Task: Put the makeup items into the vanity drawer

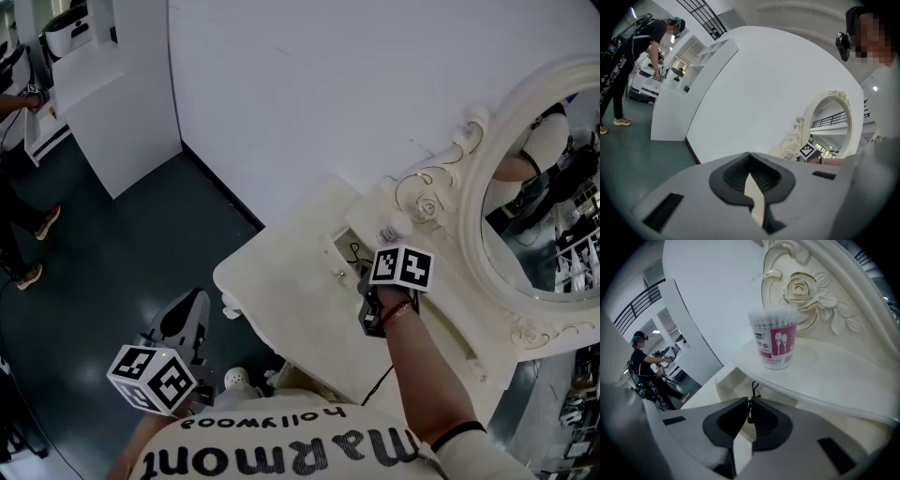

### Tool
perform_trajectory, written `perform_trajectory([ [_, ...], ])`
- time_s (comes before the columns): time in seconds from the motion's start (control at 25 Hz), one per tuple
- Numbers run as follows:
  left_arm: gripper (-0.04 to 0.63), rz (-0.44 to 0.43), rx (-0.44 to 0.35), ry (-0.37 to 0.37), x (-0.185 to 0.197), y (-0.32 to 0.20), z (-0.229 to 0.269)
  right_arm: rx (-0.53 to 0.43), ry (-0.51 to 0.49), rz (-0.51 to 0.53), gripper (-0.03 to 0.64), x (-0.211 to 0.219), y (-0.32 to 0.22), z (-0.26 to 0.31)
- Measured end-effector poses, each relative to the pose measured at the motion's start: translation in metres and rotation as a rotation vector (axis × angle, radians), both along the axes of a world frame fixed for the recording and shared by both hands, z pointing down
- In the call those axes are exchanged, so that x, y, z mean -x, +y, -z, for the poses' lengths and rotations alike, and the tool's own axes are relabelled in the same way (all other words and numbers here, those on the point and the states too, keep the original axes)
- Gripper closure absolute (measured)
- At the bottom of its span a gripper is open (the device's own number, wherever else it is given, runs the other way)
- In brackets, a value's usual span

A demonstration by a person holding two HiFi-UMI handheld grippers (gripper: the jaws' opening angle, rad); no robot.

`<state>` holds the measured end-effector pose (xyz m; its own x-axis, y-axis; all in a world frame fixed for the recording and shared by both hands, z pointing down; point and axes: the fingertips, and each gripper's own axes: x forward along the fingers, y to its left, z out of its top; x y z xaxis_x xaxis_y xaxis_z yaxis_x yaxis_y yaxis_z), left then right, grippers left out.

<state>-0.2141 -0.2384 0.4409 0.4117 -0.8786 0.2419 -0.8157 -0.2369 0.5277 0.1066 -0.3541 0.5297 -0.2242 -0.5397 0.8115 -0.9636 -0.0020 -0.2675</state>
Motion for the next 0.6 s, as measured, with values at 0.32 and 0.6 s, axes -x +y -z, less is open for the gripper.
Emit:
perform_trajectory([
  [0.32, 0.588, 0.000, 0.002, 0.009, 0.0016, 0.0013, 0.0003, -0.008, -0.001, -0.023, 0.578, -0.0022, 0.0009, 0.0017],
  [0.6, 0.588, 0.000, 0.002, 0.008, 0.0026, 0.0018, -0.0009, -0.021, 0.006, -0.050, 0.577, -0.0071, 0.0005, 0.0020],
])
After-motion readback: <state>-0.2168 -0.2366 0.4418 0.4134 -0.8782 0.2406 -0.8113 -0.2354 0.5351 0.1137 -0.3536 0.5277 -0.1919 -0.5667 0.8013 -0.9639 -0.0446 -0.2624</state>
